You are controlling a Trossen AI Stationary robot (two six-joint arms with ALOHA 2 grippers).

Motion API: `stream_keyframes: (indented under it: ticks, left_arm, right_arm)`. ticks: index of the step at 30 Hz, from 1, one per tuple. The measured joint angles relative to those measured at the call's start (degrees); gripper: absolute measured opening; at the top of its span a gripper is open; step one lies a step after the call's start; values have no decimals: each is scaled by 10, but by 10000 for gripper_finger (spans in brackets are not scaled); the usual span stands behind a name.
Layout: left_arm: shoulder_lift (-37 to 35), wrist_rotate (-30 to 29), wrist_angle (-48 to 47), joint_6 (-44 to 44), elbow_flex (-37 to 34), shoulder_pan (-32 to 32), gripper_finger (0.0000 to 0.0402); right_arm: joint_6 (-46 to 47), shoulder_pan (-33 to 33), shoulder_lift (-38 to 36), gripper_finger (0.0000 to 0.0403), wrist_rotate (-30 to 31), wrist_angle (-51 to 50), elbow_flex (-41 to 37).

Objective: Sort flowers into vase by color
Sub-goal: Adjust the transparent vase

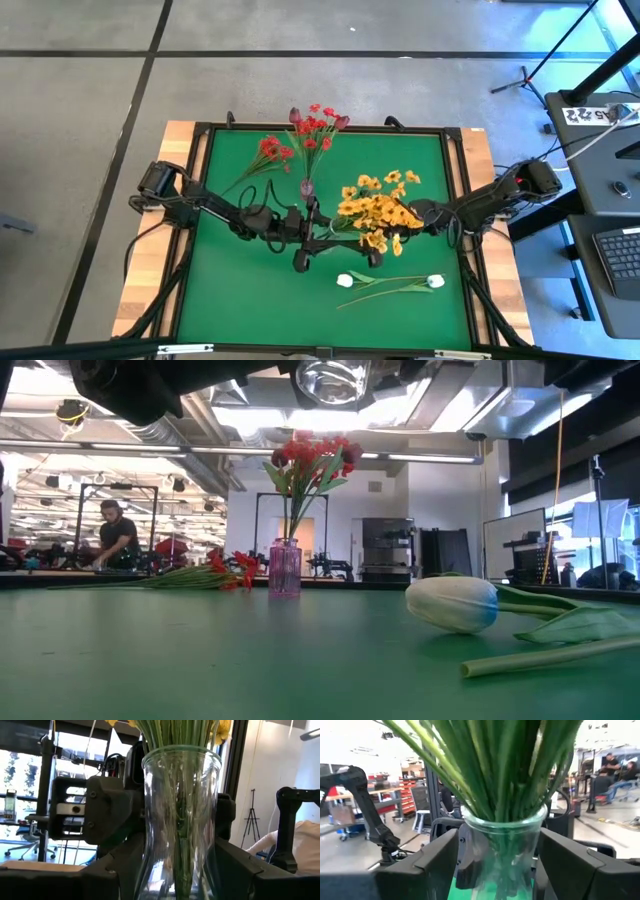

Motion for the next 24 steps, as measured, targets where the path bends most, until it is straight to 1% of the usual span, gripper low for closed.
stream_keyframes:
  ticks: [3, 7, 11, 14, 17, 18, 21, 24]
  left_arm:
    - [0, 0, -2, -4, 0, 0, 195]
    - [0, 3, -14, -4, 0, 0, 195]
    - [0, 0, -28, -4, 0, 0, 195]
    - [0, -2, -30, -5, 0, 0, 195]
    - [0, -5, -30, -5, 0, 0, 195]
    - [0, -6, -30, -6, 0, 0, 195]
    - [0, -8, -31, -7, 0, 0, 195]
    - [0, -25, -31, -7, 0, -1, 195]
  right_arm:
    - [21, -15, 11, 264, -14, 2, 3]
    - [22, -25, 28, 264, -39, 4, 17]
    - [18, -25, 37, 260, -39, 0, 29]
    - [8, -25, 38, 234, -39, -1, 30]
    - [6, -25, 38, 186, -38, -4, 30]
    - [5, -25, 38, 177, -38, -5, 30]
    - [5, -25, 38, 177, -38, -9, 30]
    - [5, -25, 37, 177, -40, -14, 30]
